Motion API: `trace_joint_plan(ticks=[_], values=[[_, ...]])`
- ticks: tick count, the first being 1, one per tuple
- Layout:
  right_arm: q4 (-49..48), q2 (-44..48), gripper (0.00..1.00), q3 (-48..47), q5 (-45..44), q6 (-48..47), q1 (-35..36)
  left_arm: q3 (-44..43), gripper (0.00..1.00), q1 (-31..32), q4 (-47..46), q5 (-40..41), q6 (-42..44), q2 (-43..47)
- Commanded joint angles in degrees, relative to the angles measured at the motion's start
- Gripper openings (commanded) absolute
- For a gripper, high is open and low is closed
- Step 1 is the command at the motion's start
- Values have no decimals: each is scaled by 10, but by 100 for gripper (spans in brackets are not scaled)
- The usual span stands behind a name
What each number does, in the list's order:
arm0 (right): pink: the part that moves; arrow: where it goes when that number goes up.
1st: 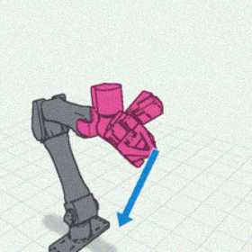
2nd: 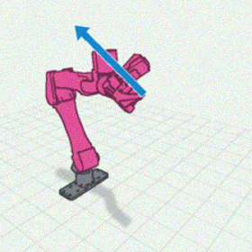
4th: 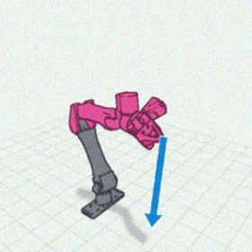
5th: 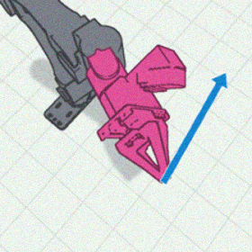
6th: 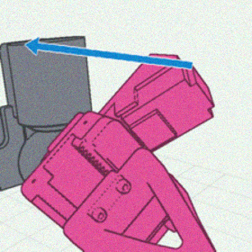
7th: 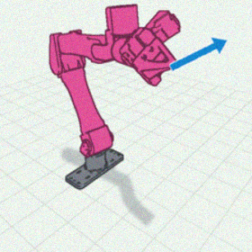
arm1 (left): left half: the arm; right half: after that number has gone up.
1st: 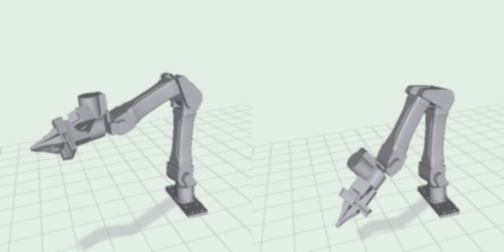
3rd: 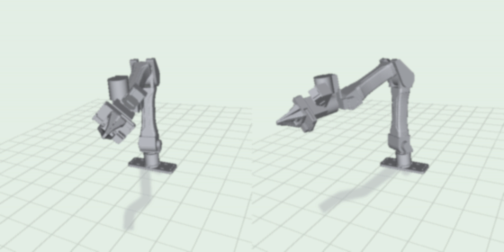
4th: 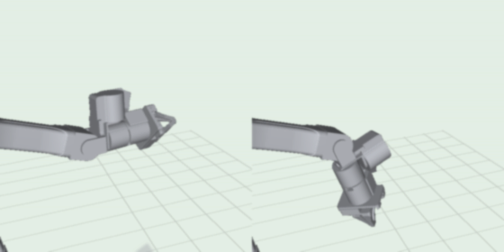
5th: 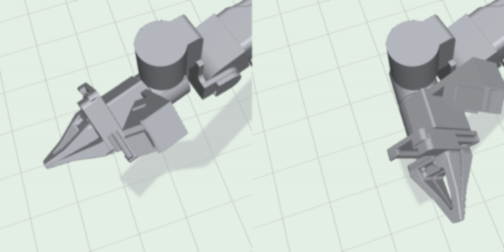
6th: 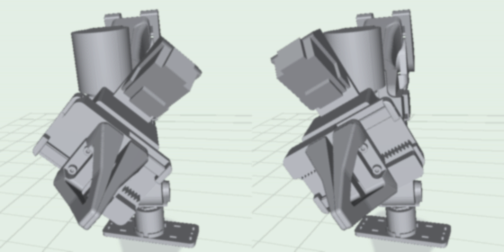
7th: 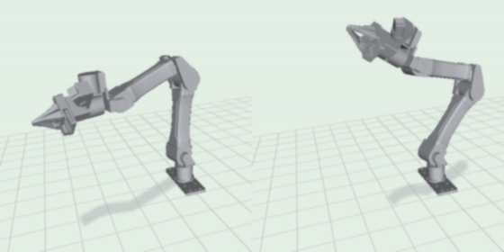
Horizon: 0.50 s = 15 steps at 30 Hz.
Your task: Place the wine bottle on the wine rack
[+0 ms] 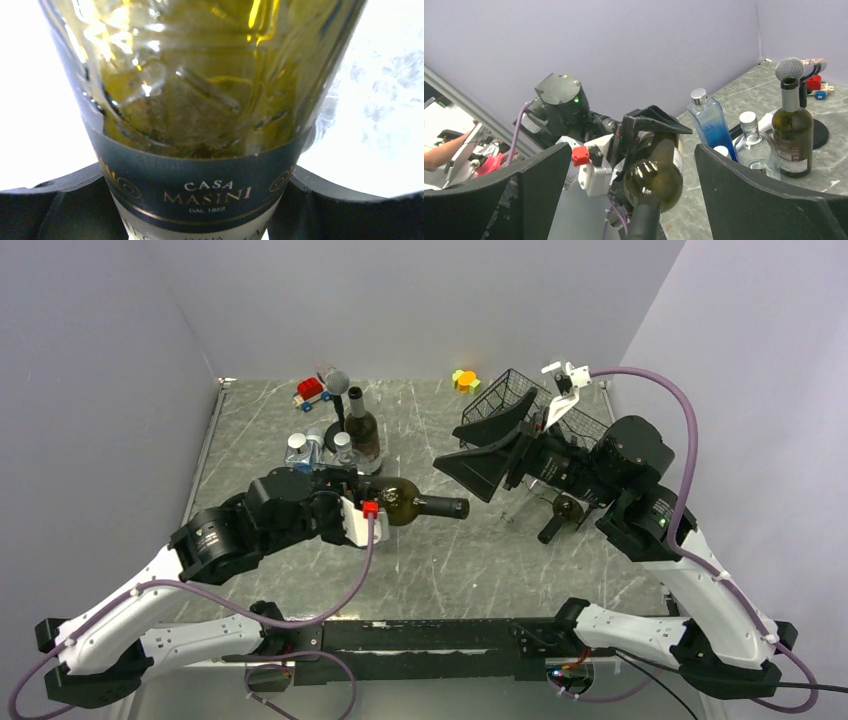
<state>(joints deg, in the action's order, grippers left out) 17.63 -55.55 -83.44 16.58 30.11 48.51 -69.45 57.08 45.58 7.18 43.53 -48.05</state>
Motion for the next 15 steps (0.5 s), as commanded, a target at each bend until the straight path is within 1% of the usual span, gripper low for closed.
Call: trace_joint_plan(ticks=[1, 3, 5, 9, 13, 15], values=[[58, -11, 100, -51, 26, -15, -3, -19, 1, 0, -86, 8, 129, 8], [105, -32, 100, -68, 50, -36, -2, -19, 1, 1, -102, 15, 163, 2], [130, -32, 100, -56, 67, -59, -2, -28, 1, 1, -113, 16, 188, -6], [167, -19, 100, -30, 67, -85, -3, -54, 1, 3, -117, -12, 224, -31], [219, -29, 96, -35, 75, -109, -3, -69, 1, 8, -135, -5, 252, -53], [229, -34, 94, -27, 76, -113, -3, -73, 1, 12, -154, 4, 266, -58]])
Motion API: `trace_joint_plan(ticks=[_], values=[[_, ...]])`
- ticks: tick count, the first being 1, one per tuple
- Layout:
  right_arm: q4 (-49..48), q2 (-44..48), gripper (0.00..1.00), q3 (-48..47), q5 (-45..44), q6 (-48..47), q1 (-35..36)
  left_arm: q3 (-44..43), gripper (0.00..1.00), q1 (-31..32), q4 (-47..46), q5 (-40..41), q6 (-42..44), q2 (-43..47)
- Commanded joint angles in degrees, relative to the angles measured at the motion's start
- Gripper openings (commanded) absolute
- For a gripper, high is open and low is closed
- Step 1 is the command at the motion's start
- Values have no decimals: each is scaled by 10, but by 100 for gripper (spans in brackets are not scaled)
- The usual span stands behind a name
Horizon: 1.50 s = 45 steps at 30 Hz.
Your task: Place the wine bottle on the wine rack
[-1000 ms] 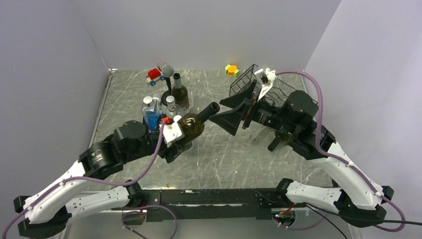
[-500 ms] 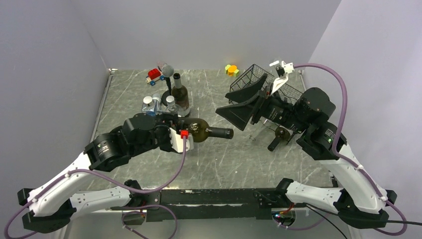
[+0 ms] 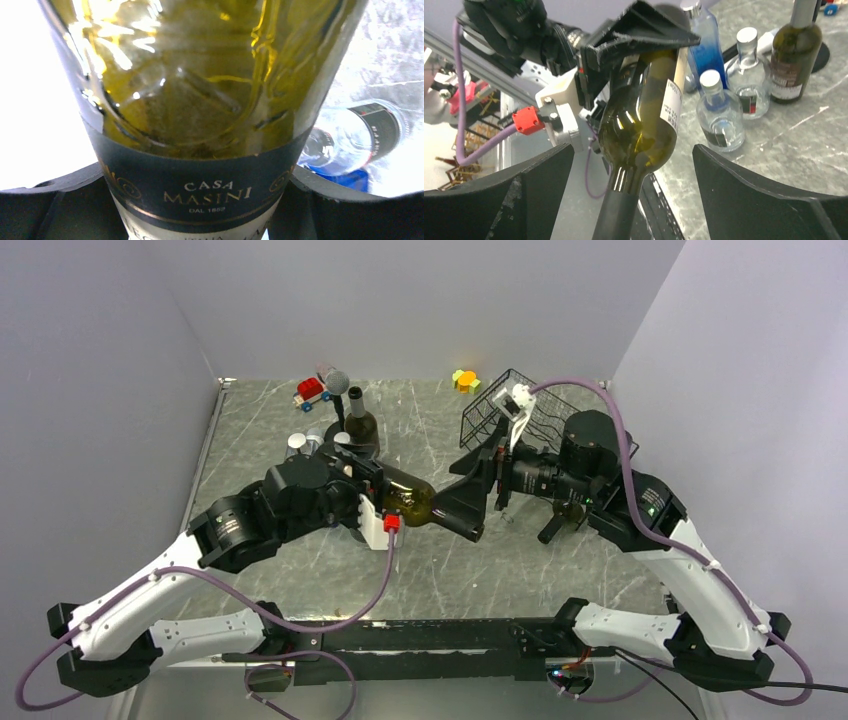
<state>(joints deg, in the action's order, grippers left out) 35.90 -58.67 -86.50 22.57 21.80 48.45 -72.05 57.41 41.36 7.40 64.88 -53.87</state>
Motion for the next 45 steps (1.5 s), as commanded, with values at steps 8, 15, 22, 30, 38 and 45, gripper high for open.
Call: trace_joint_plan(ticks=[8, 15, 22, 30, 38, 45], values=[[70, -17, 83, 39, 43, -27, -1, -46, 1, 26, -143, 37, 118, -11], [59, -31, 74, 59, 70, -16, 1, -46, 0, 30, -161, 80, 134, -32], [64, -57, 69, 67, 69, -21, 6, -42, 1, 33, -178, 96, 156, -52], [55, -59, 8, 86, 27, -10, 15, -75, 1, 33, -198, 150, 88, -85], [38, -43, 0, 78, -65, 9, 16, -18, 95, 34, -245, 120, 97, -51], [16, -12, 0, 64, -161, 39, 15, 41, 99, 34, -273, 113, 146, -23]])
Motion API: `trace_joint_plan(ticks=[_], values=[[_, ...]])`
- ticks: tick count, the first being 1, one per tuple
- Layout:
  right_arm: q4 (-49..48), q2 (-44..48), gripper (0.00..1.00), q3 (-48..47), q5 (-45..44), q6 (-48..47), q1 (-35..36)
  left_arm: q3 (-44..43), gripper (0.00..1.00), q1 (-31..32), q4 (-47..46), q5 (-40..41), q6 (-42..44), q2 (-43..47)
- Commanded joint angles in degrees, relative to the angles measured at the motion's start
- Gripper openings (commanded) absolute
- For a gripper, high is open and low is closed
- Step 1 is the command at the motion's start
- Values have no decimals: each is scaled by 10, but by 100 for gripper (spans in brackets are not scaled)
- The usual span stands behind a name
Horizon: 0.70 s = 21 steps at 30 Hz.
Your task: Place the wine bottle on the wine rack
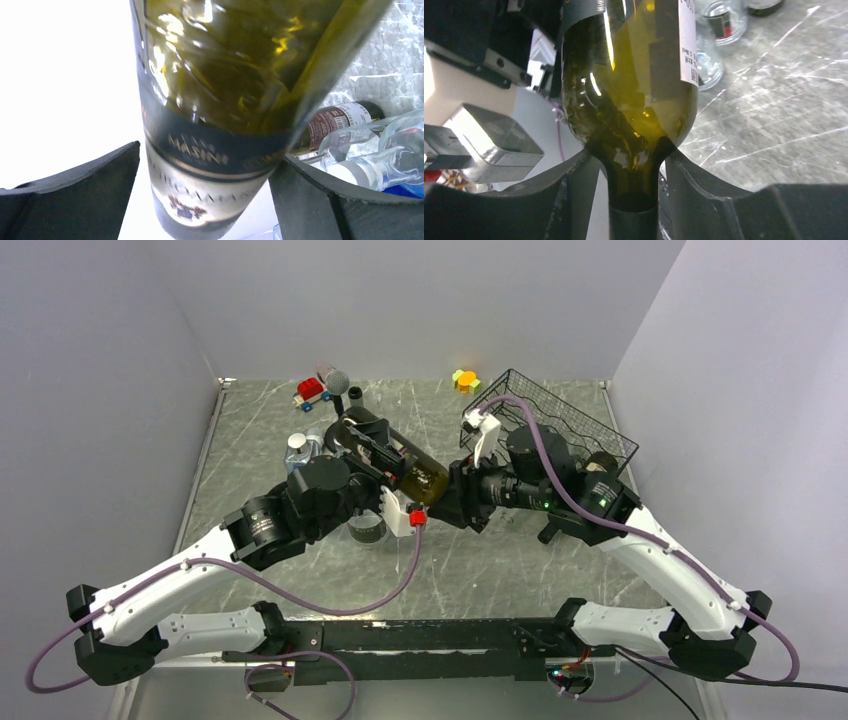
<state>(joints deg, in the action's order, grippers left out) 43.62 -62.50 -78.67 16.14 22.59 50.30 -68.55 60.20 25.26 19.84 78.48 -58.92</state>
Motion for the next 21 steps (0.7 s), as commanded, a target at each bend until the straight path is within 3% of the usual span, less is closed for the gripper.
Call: trace_joint_plan(ticks=[1, 6, 16, 21], values=[[-62, 30, 0, -15, -113, 36, -3, 7, 99, 6, -107, -11, 9, 28], [-60, 43, 0, -23, -181, 47, -4, 10, 99, 6, -103, -17, -7, 39], [-38, 20, 0, -13, -144, 64, -5, 13, 99, 6, -118, -53, -39, 24], [-27, 27, 0, -11, -194, 72, -5, 22, 99, 6, -142, -51, -59, 22]])
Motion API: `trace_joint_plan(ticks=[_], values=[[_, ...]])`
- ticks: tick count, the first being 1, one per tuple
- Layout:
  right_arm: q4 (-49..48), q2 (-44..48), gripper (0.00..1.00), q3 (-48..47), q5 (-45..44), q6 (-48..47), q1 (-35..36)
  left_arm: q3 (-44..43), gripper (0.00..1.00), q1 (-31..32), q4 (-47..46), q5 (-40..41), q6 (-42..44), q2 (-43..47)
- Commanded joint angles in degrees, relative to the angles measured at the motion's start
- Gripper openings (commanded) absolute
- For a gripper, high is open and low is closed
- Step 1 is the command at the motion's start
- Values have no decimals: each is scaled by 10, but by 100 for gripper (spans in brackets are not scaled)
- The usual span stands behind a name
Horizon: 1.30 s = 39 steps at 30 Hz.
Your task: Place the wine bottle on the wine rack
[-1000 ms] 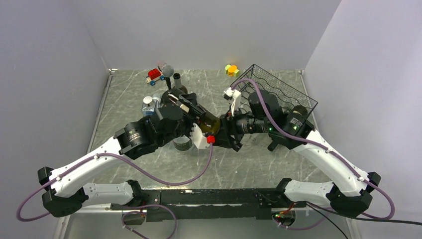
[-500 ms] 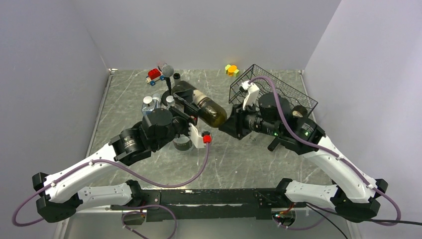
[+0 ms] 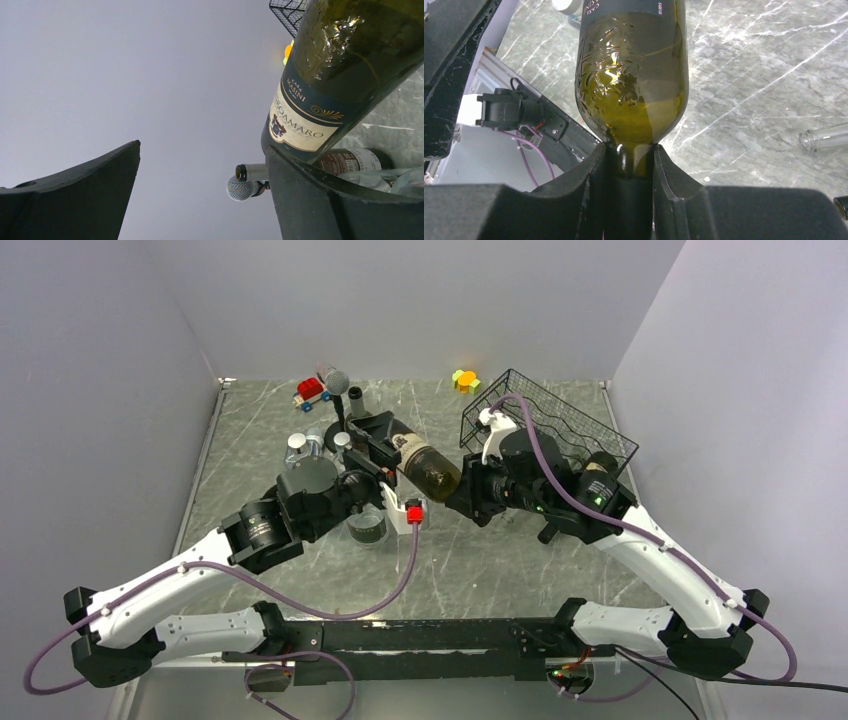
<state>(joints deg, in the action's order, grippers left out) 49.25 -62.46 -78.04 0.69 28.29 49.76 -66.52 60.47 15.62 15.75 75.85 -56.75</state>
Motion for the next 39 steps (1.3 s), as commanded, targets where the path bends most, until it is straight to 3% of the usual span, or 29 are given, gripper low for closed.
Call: trace_joint_plan(ticks=[1, 9, 16, 28, 39], values=[[-79, 27, 0, -16, -49, 17, 1, 0, 99, 4, -43, -11, -40, 0], [-70, 32, 0, 36, -135, 45, -5, -1, 99, 4, -57, -15, -162, 32], [-180, 29, 0, 138, -157, 51, -8, -11, 99, 4, -113, 20, -425, 69], [-334, 37, 0, 284, -242, 80, -8, 49, 99, 4, -103, 100, -677, 139], [-506, 67, 0, 443, -359, 120, -2, 86, 99, 4, -75, 110, -795, 202]])
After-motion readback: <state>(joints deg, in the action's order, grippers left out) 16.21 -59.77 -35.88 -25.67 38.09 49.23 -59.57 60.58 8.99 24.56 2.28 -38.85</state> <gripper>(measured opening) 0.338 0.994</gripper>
